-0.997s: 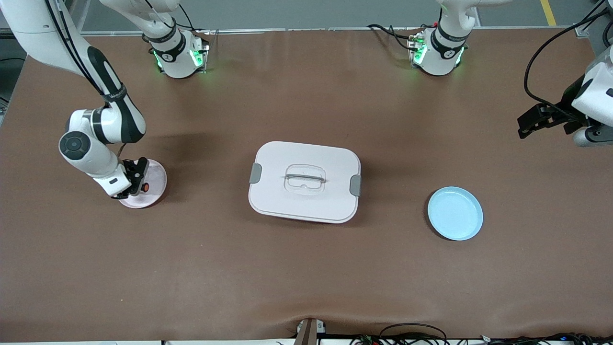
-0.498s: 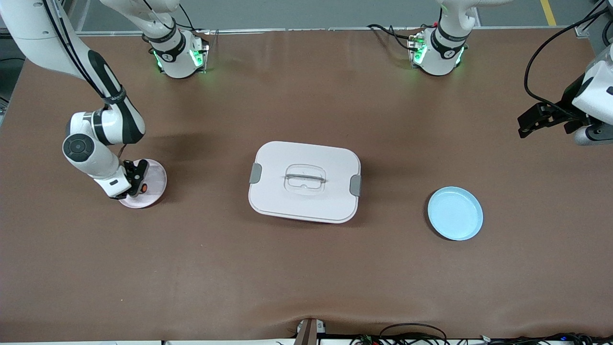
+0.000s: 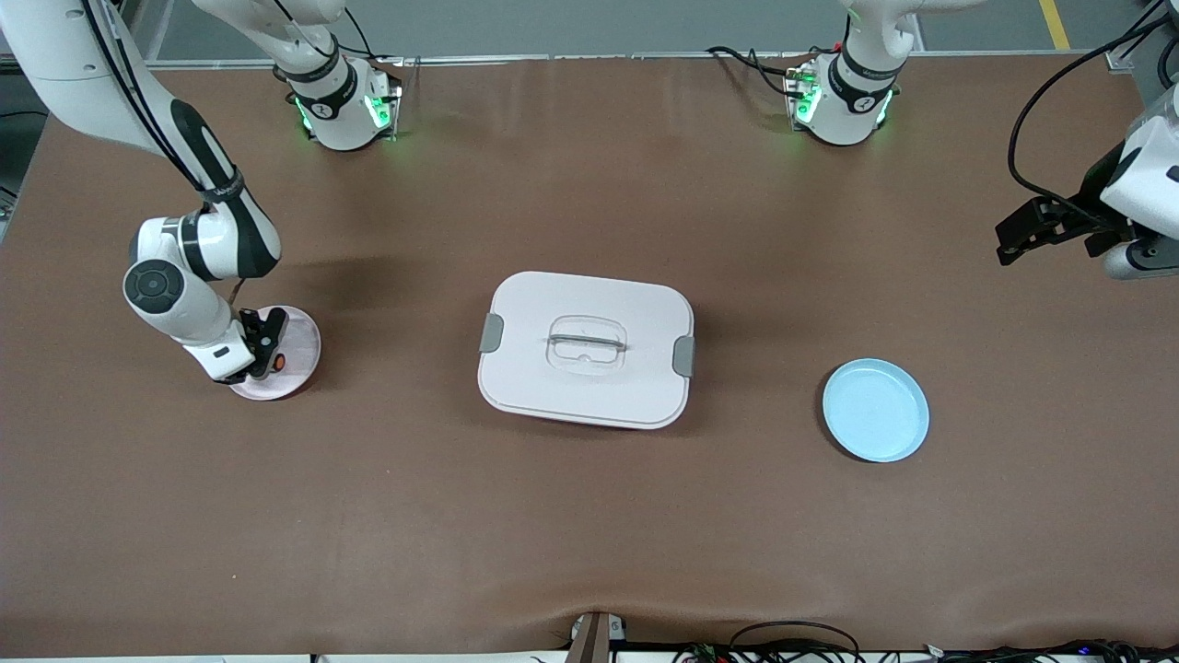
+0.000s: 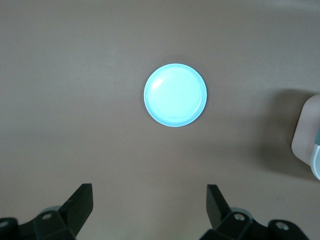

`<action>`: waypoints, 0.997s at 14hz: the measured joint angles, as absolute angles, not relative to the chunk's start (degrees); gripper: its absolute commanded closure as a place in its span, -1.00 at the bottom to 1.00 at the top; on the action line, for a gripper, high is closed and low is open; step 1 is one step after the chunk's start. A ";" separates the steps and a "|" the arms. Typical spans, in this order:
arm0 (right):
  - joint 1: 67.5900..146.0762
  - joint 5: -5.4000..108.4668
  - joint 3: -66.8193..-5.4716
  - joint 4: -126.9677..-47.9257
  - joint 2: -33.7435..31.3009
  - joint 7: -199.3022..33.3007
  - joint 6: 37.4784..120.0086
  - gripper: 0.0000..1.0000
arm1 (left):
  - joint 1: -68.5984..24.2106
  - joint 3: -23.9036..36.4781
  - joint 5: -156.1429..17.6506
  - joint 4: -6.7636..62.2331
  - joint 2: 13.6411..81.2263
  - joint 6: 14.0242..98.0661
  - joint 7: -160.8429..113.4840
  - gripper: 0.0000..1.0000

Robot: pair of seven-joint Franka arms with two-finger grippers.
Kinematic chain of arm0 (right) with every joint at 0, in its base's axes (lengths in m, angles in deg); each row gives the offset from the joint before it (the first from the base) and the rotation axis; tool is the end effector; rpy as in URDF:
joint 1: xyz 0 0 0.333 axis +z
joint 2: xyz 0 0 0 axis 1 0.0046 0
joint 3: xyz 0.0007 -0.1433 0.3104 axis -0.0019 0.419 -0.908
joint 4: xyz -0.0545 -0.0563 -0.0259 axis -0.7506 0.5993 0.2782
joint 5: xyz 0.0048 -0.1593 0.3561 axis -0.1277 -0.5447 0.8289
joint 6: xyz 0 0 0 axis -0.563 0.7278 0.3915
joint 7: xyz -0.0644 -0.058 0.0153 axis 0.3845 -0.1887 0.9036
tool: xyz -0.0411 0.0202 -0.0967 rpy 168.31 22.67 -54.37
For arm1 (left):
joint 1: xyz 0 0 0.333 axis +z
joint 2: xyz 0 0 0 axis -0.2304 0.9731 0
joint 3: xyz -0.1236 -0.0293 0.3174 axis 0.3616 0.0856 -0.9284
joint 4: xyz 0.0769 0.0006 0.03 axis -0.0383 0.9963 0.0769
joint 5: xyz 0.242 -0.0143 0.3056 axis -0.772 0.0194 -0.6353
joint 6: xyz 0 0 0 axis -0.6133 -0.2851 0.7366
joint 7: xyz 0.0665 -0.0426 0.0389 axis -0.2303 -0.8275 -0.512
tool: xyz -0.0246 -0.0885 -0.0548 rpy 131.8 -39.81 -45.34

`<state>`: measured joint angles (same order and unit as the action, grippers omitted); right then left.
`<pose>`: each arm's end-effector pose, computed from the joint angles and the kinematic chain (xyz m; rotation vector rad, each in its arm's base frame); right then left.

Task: Transfer orange switch to right arm and place

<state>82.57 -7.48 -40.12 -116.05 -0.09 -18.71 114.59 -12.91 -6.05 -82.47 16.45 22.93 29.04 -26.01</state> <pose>0.5493 -0.0738 0.2018 2.2892 1.9310 -0.2009 0.5567 -0.0450 0.6541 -3.0700 -0.0889 -0.0279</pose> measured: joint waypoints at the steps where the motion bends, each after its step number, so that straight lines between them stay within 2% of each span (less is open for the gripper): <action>1: 82.59 -7.59 -40.24 -116.05 -0.09 -18.71 114.59 0.83 | -12.98 -6.05 -82.47 16.47 22.93 29.04 -26.01 -1.00; 2: 82.62 -7.65 -40.30 -116.04 -0.09 -18.71 114.60 0.33 | -13.03 -6.03 -82.47 16.49 22.93 29.04 -26.01 -1.00; 3: 82.62 -7.68 -40.33 -116.03 -0.09 -18.71 114.78 -0.99 | -13.06 -5.99 -82.47 16.49 22.93 29.04 -26.01 -1.00; 11: 82.75 -7.89 -40.49 -115.04 -0.11 -18.71 115.77 -1.00 | -13.04 -6.02 -82.47 16.73 22.52 29.04 -26.01 -1.00; 14: 83.48 -7.89 -40.71 -113.25 -0.49 -19.00 111.94 -1.00 | -13.04 -6.02 -82.47 16.80 22.36 29.04 -26.01 -1.00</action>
<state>83.48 -7.89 -40.71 -113.25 -0.49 -19.00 111.94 -13.04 -6.02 -82.47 16.80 22.36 29.04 -26.01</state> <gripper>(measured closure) 0.000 0.000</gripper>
